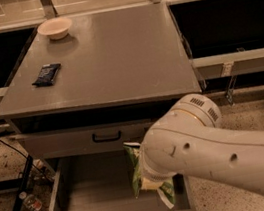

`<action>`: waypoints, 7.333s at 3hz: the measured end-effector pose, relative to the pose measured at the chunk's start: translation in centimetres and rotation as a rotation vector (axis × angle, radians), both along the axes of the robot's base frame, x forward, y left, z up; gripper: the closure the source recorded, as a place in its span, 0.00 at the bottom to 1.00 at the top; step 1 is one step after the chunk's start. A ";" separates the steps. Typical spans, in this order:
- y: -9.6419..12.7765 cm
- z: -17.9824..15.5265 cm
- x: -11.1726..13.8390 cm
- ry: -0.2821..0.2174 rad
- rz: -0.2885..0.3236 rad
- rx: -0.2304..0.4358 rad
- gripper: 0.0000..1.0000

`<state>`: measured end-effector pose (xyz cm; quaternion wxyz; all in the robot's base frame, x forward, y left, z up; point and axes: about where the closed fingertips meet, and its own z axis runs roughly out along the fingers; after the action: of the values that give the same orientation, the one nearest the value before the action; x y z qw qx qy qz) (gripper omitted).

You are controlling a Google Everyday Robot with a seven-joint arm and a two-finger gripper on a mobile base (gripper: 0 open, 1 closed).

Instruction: Place green jalapeno chip bag into middle drawer

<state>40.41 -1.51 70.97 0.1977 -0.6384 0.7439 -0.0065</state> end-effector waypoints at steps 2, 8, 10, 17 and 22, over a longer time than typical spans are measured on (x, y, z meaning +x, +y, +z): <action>3.5 -2.5 1.7 0.040 0.077 0.000 1.00; 8.6 -16.2 7.1 0.212 0.083 -0.004 1.00; 9.0 -18.9 6.6 0.207 0.004 -0.005 1.00; 10.9 -30.8 6.9 0.390 -0.062 0.007 1.00; 10.9 -30.8 6.9 0.390 -0.062 0.007 0.13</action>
Offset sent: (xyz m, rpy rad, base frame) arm 0.0145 0.0278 -0.0164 -0.0059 0.0312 0.0643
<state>47.30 9.34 40.18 0.0516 -0.6037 0.7873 0.1140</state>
